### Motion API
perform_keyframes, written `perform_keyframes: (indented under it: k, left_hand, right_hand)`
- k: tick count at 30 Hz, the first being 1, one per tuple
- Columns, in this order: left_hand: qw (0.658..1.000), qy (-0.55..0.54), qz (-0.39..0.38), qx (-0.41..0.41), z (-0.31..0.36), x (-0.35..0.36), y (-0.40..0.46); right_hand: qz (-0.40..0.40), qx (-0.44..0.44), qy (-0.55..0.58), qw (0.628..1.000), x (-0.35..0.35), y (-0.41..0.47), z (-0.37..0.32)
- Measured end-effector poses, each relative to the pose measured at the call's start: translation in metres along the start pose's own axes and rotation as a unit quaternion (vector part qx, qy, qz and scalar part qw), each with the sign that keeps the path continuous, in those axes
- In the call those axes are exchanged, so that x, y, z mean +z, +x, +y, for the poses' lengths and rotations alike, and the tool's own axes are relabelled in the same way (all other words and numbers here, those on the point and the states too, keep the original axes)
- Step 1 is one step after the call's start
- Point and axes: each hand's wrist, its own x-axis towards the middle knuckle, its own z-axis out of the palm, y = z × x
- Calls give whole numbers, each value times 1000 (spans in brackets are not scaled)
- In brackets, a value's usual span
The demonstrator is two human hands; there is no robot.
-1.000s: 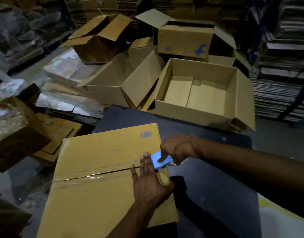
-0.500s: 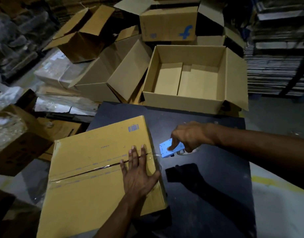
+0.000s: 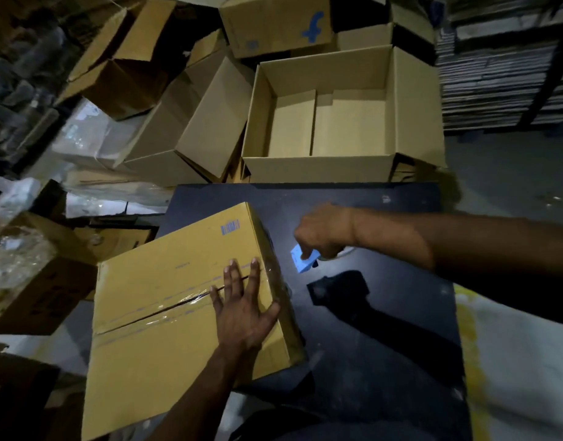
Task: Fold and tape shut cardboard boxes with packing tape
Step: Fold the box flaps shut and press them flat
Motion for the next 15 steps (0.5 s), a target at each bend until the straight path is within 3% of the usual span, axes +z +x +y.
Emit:
perform_keyframes:
  k: [4, 10, 13, 15]
  left_hand:
    - [1000, 10, 11, 12, -2, 2, -1]
    - [1000, 22, 11, 15, -5, 5, 1]
    - [999, 29, 7, 18, -4, 5, 2]
    - [999, 31, 0, 22, -3, 4, 3]
  right_hand:
    - [-19, 8, 66, 998, 28, 31, -29]
    - [-13, 68, 62, 996, 21, 68, -55]
    - [-21, 85, 32, 996, 24, 79, -64]
    - [-34, 76, -59, 995, 41, 82, -73]
